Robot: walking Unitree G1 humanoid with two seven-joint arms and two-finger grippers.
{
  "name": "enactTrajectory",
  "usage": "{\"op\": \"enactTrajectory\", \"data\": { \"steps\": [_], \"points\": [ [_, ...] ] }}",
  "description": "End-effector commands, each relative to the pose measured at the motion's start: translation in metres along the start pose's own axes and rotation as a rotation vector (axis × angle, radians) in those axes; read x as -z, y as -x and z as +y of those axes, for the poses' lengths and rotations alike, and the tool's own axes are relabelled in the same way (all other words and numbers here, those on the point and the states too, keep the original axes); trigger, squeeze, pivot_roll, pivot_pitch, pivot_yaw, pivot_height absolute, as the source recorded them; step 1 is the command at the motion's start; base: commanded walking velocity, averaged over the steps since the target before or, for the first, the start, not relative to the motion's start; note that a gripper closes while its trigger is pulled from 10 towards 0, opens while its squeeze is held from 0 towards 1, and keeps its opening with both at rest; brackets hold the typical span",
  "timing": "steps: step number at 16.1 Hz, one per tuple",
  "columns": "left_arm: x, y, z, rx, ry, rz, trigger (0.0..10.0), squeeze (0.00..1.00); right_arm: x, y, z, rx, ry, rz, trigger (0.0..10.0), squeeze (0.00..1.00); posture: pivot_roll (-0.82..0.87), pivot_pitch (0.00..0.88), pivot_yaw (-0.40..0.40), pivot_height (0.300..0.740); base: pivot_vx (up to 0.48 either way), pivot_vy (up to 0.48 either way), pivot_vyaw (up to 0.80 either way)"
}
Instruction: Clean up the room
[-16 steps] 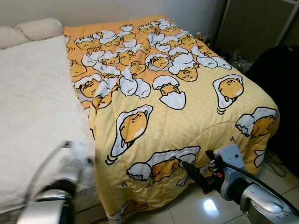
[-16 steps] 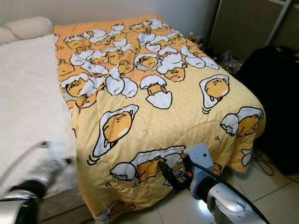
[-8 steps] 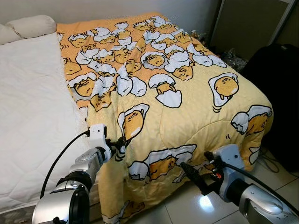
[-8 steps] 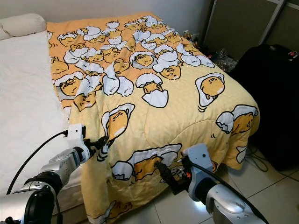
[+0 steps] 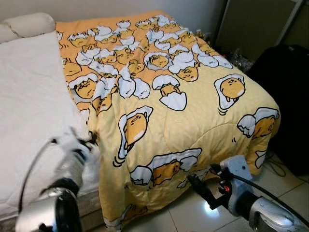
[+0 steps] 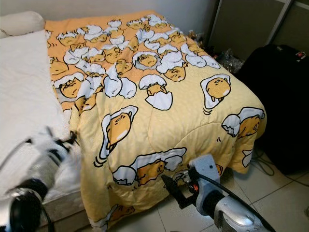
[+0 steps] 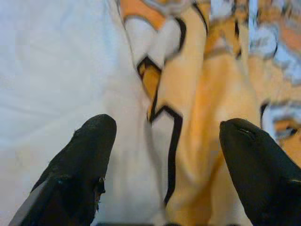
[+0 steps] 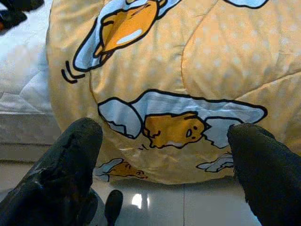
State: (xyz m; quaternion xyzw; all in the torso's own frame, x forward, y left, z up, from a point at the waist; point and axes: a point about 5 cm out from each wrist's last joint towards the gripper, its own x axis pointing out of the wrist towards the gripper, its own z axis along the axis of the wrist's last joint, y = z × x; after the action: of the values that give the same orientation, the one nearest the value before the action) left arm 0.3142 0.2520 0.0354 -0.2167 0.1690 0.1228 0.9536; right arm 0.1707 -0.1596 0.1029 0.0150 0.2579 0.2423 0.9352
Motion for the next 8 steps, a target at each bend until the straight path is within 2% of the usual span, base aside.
{"op": "enactTrajectory", "data": {
  "steps": [1, 2, 4, 5, 8],
  "points": [
    [0.001, -0.001, -0.004, 0.012, 0.031, 0.011, 10.0, 0.0, -0.005, 0.005, 0.001, -0.002, 0.011, -0.018, 10.0, 0.0, -0.29, 0.063, 0.035, 0.74, 0.0, 0.0, 0.0],
    [0.005, 0.0, 0.002, -0.071, -0.056, 0.056, 10.0, 0.0, -0.006, 0.005, 0.001, 0.005, 0.012, -0.021, 10.0, 0.0, -0.31, 0.073, 0.034, 0.74, 0.0, 0.0, 0.0],
    [0.007, 0.001, 0.008, -0.138, -0.12, 0.075, 10.0, 0.0, -0.009, 0.005, 0.002, 0.003, 0.011, -0.034, 10.0, 0.0, -0.32, 0.098, 0.027, 0.74, 0.0, 0.0, 0.0],
    [0.01, 0.003, 0.014, -0.195, -0.185, 0.111, 10.0, 0.0, -0.014, 0.008, 0.008, -0.057, 0.016, -0.048, 10.0, 0.0, -0.33, 0.117, 0.019, 0.74, 0.0, 0.0, 0.0],
    [0.015, 0.005, 0.017, -0.213, -0.244, 0.154, 10.0, 0.0, -0.019, 0.017, 0.024, -0.21, 0.055, -0.036, 10.0, 0.0, -0.35, 0.154, -0.001, 0.74, 0.0, 0.0, 0.0]
  ]
}}
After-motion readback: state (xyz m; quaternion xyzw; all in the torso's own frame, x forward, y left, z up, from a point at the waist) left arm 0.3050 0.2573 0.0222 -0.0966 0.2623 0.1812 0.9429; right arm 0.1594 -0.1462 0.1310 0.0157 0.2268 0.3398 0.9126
